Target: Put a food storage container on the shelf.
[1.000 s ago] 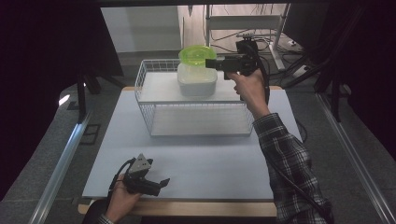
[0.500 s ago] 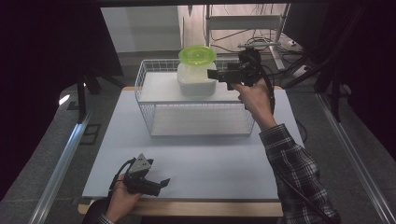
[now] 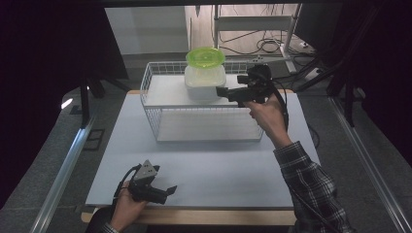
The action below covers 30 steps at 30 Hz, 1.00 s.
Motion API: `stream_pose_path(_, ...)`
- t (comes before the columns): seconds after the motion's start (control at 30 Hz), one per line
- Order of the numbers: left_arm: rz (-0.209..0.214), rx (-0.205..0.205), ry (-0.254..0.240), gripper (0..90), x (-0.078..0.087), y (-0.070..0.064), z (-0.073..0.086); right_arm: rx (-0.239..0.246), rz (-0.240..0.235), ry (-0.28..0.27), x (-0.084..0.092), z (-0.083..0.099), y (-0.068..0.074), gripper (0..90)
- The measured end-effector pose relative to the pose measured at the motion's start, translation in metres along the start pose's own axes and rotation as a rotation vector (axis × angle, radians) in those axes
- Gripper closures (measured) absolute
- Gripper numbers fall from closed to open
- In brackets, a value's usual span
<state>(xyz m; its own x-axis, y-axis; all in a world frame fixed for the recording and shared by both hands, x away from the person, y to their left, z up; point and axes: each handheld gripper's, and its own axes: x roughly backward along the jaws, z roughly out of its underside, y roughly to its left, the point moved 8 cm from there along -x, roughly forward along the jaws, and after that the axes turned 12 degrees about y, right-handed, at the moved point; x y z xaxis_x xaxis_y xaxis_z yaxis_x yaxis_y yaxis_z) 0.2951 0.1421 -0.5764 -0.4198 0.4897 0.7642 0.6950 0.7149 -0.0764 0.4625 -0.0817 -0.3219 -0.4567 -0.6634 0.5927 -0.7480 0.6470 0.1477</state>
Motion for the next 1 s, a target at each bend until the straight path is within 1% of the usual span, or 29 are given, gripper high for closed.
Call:
stream_pose_path(0.2, 0.002, 0.0, -0.003, 1.6, 0.0, 0.0, 0.0, 0.029, -0.004, 0.012, -0.002, 0.012, 0.005, 3.9)
stream_pose_path(0.33, 0.003, 0.0, -0.002, 1.6, 0.0, 0.0, 0.0, 0.055, 0.007, 0.013, -0.004, 0.019, 0.008, 3.1)
stream_pose_path(0.4, 0.003, -0.001, -0.003, 1.6, 0.0, -0.001, 0.0, 0.069, 0.009, 0.023, -0.005, 0.024, 0.01, 3.0)
stream_pose_path(0.7, 0.007, -0.004, -0.008, 1.6, 0.0, -0.001, -0.001, 0.103, 0.004, 0.033, -0.01, 0.039, 0.019, 2.8)
stream_pose_path(0.83, 0.009, -0.004, -0.008, 1.6, 0.0, -0.001, -0.001, 0.141, 0.001, 0.051, -0.015, 0.049, 0.024, 3.0)
stream_pose_path(0.9, 0.009, -0.004, -0.009, 1.6, 0.0, -0.001, -0.001, 0.148, 0.004, 0.058, -0.017, 0.056, 0.025, 3.1)
stream_pose_path(1.0, 0.007, -0.007, -0.01, 1.6, 0.0, -0.001, -0.001, 0.149, 0.006, 0.056, -0.02, 0.062, 0.025, 3.1)
